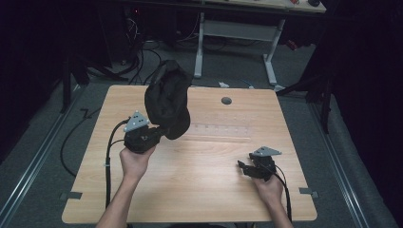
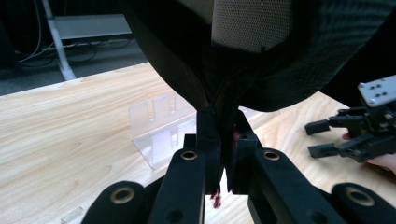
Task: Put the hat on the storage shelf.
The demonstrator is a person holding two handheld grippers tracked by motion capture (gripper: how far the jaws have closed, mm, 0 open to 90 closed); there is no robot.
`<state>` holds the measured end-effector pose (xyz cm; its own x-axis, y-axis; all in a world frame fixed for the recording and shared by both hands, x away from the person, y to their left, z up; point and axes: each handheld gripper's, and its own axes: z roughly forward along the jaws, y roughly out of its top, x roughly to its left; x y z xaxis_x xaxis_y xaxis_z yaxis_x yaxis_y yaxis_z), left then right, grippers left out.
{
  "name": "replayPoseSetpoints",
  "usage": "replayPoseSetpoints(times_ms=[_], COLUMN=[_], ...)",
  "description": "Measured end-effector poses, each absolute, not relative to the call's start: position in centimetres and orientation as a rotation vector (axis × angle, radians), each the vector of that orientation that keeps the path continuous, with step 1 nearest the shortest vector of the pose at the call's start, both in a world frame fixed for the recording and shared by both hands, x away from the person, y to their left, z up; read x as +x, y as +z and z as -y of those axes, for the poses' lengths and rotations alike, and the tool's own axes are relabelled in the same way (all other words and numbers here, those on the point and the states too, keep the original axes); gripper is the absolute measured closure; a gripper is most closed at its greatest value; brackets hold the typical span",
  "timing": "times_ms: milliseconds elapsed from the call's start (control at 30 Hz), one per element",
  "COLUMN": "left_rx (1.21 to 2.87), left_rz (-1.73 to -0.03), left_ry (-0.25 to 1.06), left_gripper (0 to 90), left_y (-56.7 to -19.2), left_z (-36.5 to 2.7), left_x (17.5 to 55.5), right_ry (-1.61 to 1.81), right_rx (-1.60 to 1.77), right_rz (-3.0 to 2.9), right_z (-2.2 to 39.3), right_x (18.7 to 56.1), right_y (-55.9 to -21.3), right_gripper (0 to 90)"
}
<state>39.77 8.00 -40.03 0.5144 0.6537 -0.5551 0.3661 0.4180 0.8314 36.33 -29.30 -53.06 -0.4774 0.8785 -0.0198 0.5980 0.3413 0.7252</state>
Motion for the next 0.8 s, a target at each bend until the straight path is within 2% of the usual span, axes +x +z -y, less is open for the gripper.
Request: replayPoseSetpoints(times_ms=[800], left_rx=[1.226], left_rz=[-1.141], left_ry=[0.349], left_gripper=[86.0], left_y=[-42.2], left_z=[-5.1], left_x=[44.1], right_ry=[0.929], right_rx=[1.302], right_rz=[-2.197], right_z=[29.3], right_x=[36.2], right_y=[-53.1], right_gripper=[38.4])
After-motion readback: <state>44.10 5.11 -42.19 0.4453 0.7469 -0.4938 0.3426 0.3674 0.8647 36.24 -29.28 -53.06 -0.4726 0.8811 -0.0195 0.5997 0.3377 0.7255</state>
